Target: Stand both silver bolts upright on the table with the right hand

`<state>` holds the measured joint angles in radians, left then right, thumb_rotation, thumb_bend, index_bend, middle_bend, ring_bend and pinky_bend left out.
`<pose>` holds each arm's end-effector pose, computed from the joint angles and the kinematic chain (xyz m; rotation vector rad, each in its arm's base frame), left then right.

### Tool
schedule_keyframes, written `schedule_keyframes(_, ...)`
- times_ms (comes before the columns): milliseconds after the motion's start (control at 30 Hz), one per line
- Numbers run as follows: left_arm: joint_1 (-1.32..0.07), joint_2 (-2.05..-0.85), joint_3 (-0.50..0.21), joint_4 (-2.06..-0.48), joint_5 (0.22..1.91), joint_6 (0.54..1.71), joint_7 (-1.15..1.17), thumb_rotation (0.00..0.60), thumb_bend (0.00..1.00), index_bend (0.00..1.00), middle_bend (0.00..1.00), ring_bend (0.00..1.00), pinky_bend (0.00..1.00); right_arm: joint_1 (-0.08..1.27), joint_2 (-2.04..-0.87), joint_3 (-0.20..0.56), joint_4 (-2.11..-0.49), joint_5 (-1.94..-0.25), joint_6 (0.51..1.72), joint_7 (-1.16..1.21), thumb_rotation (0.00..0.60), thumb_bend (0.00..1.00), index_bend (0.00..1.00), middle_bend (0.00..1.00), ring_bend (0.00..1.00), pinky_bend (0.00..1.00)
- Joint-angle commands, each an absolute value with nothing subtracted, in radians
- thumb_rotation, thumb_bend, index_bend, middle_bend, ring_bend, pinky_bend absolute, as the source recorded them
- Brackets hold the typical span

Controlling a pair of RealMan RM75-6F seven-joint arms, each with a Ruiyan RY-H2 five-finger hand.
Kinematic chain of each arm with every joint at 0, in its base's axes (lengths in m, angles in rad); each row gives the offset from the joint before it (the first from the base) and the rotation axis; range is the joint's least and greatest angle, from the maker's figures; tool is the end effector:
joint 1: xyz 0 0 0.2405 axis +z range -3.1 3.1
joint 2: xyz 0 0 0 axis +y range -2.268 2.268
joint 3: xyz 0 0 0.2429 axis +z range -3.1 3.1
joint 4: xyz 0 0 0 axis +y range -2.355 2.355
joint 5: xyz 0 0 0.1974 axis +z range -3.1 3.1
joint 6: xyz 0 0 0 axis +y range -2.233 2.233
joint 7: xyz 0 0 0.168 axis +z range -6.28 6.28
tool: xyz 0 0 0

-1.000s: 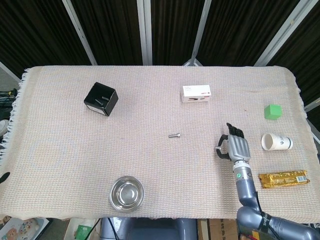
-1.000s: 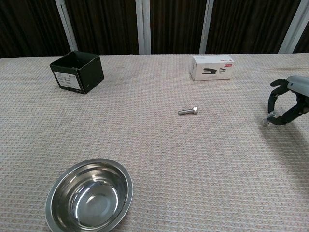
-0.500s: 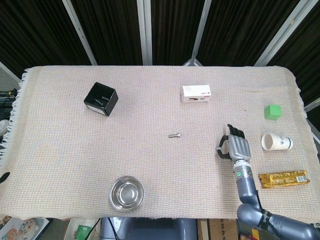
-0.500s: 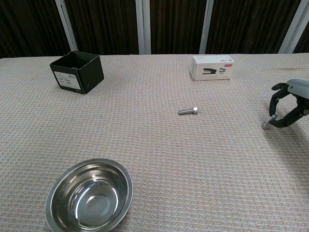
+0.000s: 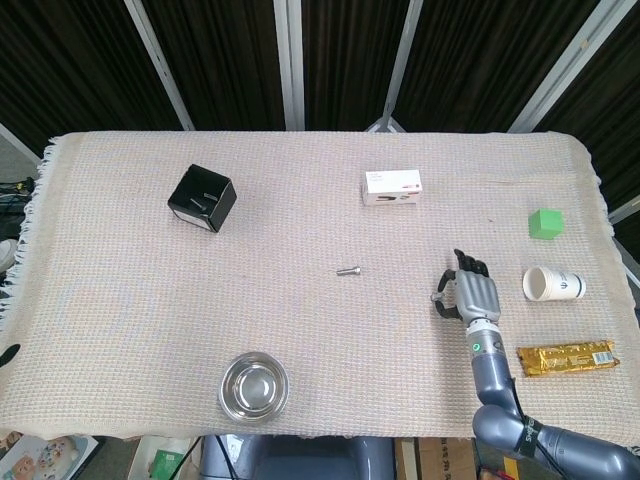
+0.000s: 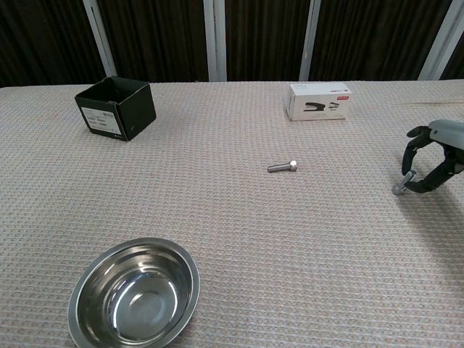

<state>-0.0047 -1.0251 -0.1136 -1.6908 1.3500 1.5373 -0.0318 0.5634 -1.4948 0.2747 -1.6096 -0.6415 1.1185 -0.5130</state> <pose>-0.3137 0.1876 0.2139 -1.1458 -0.9253 -0.8640 -0.2270 -0.3346 0.0276 1.3471 -1.3052 0.6851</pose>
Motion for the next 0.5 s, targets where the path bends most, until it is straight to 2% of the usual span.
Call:
schedule_keyframes(33, -0.005, -1.025, -0.114, -1.691, 1.348, 1.536, -0.031, 0.600, 0.07, 0.20, 0.13, 0.02, 0.03, 0.567, -1.494, 0.274, -1.610, -0.635, 1.120, -0.516, 0.600, 0.33, 0.50, 0.03, 0.05, 0.01)
schedule_keyframes(333, -0.006, -1.025, -0.116, -1.691, 1.346, 1.536, -0.032, 0.600, 0.07, 0.20, 0.13, 0.02, 0.03, 0.572, -1.462, 0.277, -1.663, -0.639, 1.125, -0.512, 0.600, 0.33, 0.36, 0.03, 0.00, 0.00)
schedule_keyframes(500, -0.005, -1.026, -0.119, -1.689, 1.342, 1.537, -0.036, 0.600, 0.07, 0.20, 0.13, 0.02, 0.03, 0.582, -1.412, 0.290, -1.778, -0.721, 1.205, -0.554, 0.600, 0.32, 0.29, 0.01, 0.00, 0.00)
